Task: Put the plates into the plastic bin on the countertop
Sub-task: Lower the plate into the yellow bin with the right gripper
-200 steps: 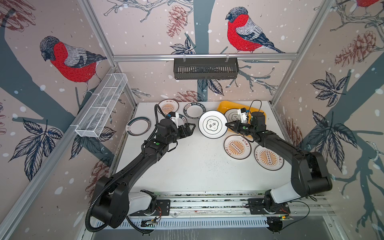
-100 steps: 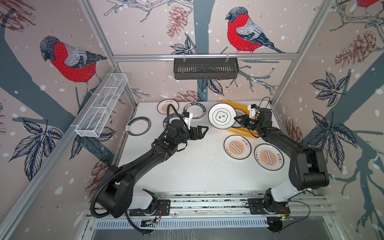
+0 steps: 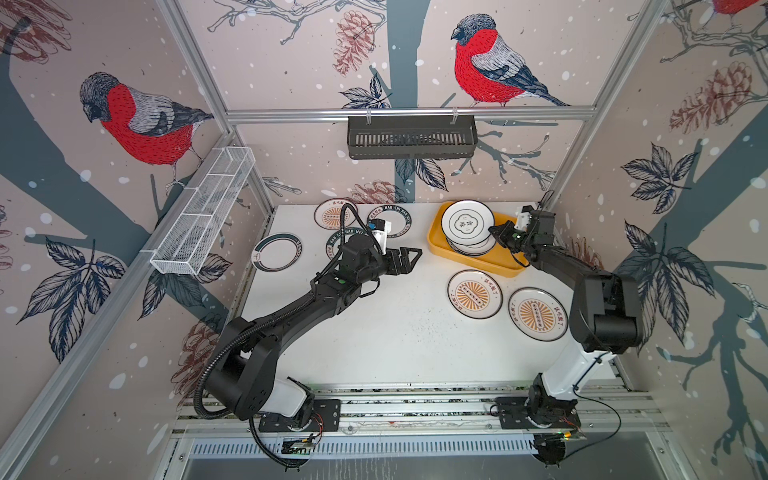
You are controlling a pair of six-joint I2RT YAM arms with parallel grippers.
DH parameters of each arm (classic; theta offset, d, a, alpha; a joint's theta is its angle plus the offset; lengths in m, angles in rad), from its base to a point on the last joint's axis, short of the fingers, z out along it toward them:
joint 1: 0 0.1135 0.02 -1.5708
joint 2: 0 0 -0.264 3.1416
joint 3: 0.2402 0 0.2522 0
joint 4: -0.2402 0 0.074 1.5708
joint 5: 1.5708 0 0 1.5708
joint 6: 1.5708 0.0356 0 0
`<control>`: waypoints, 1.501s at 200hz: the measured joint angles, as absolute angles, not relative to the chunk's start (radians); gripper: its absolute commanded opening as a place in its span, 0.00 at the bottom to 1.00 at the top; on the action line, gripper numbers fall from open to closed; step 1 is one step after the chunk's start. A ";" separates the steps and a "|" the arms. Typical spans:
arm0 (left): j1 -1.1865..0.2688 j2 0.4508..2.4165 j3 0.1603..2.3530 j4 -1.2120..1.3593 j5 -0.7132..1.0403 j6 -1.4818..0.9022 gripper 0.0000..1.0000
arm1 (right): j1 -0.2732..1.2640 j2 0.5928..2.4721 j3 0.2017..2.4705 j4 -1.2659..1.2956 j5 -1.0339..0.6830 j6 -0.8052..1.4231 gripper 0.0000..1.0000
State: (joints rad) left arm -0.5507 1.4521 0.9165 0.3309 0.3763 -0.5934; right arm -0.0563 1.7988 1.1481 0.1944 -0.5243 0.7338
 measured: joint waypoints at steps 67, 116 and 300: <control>-0.554 1.505 0.968 0.329 0.380 -0.546 0.96 | -0.087 1.930 1.237 0.130 -0.471 0.699 0.01; -0.554 1.539 0.990 0.300 0.364 -0.535 0.96 | -0.095 1.982 1.285 0.107 -0.459 0.677 0.01; -0.555 1.468 0.943 0.272 0.309 -0.518 0.96 | -0.080 2.008 1.335 0.036 -0.420 0.624 0.50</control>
State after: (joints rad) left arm -0.5552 1.4685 0.9432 0.2718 0.3092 -0.5182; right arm -0.0799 2.0079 1.3350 0.0360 -0.4202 0.6235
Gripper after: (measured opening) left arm 0.962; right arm 0.450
